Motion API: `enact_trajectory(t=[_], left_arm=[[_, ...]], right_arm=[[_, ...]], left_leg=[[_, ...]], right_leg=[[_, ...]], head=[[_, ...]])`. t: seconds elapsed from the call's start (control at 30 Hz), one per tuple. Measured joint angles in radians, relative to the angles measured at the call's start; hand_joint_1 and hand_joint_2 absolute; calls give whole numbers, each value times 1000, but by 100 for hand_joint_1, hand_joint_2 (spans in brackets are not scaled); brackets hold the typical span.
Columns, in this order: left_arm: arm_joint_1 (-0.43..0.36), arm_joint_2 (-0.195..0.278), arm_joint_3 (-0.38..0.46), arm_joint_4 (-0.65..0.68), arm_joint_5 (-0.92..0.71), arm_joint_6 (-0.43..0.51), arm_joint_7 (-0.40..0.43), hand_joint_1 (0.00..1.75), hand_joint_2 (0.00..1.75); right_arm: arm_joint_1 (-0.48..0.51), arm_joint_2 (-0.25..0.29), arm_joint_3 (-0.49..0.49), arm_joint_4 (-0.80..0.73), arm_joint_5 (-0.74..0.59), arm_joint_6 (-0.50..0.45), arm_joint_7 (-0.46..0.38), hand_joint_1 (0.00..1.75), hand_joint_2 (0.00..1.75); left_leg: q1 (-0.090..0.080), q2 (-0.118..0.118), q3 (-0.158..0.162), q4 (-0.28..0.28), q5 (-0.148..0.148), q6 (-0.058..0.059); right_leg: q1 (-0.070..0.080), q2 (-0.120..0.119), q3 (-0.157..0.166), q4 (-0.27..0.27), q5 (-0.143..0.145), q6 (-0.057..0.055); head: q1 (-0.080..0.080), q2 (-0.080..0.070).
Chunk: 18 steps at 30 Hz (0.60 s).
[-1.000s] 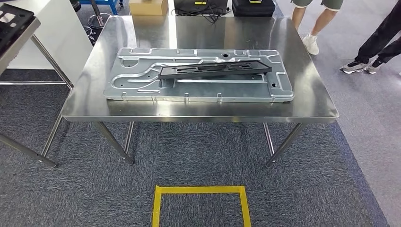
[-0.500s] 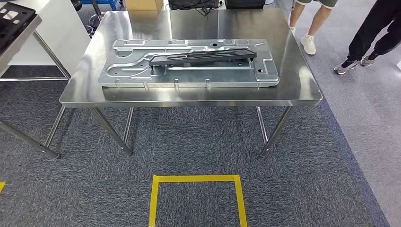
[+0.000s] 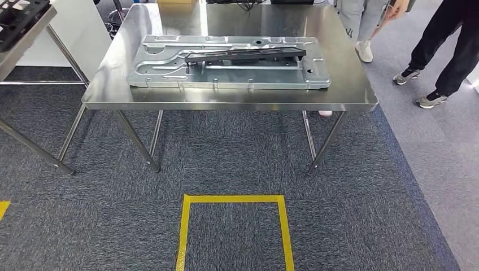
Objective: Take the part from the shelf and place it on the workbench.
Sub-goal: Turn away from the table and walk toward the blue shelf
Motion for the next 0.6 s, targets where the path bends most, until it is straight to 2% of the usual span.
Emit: enact_trajectory(t=[0.03, 0.07, 0.1, 0.13, 0.17, 0.2, 0.23, 0.27, 0.33, 0.37, 0.4, 0.43, 0.47, 0.5, 0.53, 0.57, 0.6], left_arm=[[1, -2, 4, 0, 0, 1, -1, 0, 0], [1, -4, 8, 0, -2, 2, -3, 0, 0], [2, -5, 9, 0, -5, 3, -5, 0, 0], [3, -7, 9, 0, -13, 0, -8, 0, 0], [4, -8, 8, 0, -27, -5, -12, 0, 0], [5, -9, 5, 0, -44, -14, -16, 0, 0], [5, -9, -1, 1, -65, -26, -19, 0, 0], [6, -9, -10, 1, -85, -39, -20, 0, 0], [4, -9, -28, 1, -110, -57, -18, 0, 0], [2, -9, -37, 1, -117, -61, -16, 0, 0], [0, -8, -43, 1, -120, -63, -13, 0, 0], [-1, -8, -48, 1, -122, -63, -10, 0, 0], [-3, -8, -53, 1, -123, -62, -9, 0, 0], [-5, -8, -57, 1, -123, -61, -8, 0, 0], [-8, -9, -61, 1, -123, -60, -8, 0, 0], [-11, -9, -65, 0, -123, -59, -7, 0, 0], [-13, -9, -68, 0, -123, -58, -7, 0, 0]], right_arm=[[-2, 0, 5, 0, 1, 0, 0, 0, 0], [-4, 0, 10, 0, 0, 1, 0, 0, 0], [-6, 0, 14, 0, -2, 2, -1, 0, 0], [-6, -1, 15, 0, -9, 4, -1, 0, 0], [-6, -2, 15, 0, -22, 7, -2, 0, 0], [-7, -5, 12, 0, -38, 11, -2, 0, 0], [-7, -8, 6, 0, -57, 15, -1, 0, 0], [-8, -12, -2, 0, -75, 17, 1, 0, 0], [-6, -18, -20, 0, -100, 15, 4, 0, 0], [-4, -20, -28, 0, -107, 12, 5, 0, 0], [-2, -21, -34, 0, -111, 8, 5, 0, 0], [0, -22, -39, 0, -114, 5, 4, 0, 0], [1, -23, -44, 0, -115, 2, 4, 0, 0], [2, -23, -48, 0, -115, 0, 3, 0, 0], [2, -24, -51, 0, -115, -1, 2, 0, 0], [3, -24, -54, 0, -115, -1, 1, 0, 0], [3, -24, -56, 0, -115, -1, 0, 0, 0]], left_leg=[[1, -1, -17, 15, 5, -6], [1, -1, -29, 26, 9, -12], [0, -1, -37, 34, 16, -19], [0, -1, -41, 37, 23, -27], [2, -1, -44, 36, 31, -34], [4, -2, -48, 40, 26, -41], [6, -3, -55, 55, 1, -46], [8, -4, -66, 88, -41, -50], [10, -6, -92, 205, -149, -54], [10, -6, -99, 267, -179, -56], [10, -6, -97, 312, -184, -55], [10, -6, -80, 328, -165, -53], [10, -7, -48, 309, -135, -48], [9, -8, 3, 255, -110, -41], [6, -9, 70, 174, -106, -33], [3, -10, 136, 83, -120, -24], [-2, -12, 184, 12, -137, -18]], right_leg=[[0, 1, 52, -76, -1, 1], [1, 2, 90, -137, -13, -2], [3, 3, 113, -178, -28, -8], [8, 4, 118, -194, -36, -17], [8, 3, 111, -192, -31, -28], [8, 1, 103, -192, -21, -37], [8, -1, 93, -191, -10, -47], [7, -4, 80, -192, 2, -55], [11, -6, 51, -191, 27, -64], [13, -6, 34, -190, 40, -65], [16, -7, 16, -188, 53, -65], [19, -7, -3, -186, 66, -64], [21, -6, -22, -184, 79, -63], [23, -5, -38, -182, 92, -62], [25, -3, -50, -181, 104, -59], [27, -3, -58, -181, 115, -54], [26, -3, -62, -182, 126, -48]], head=[[0, 0], [0, 0], [0, 0], [0, 0], [0, 0], [0, 0], [0, 0], [0, 0], [0, 0], [0, 0], [0, 0], [0, 0], [0, 0], [0, 0], [0, 0], [0, 0], [0, 0]])
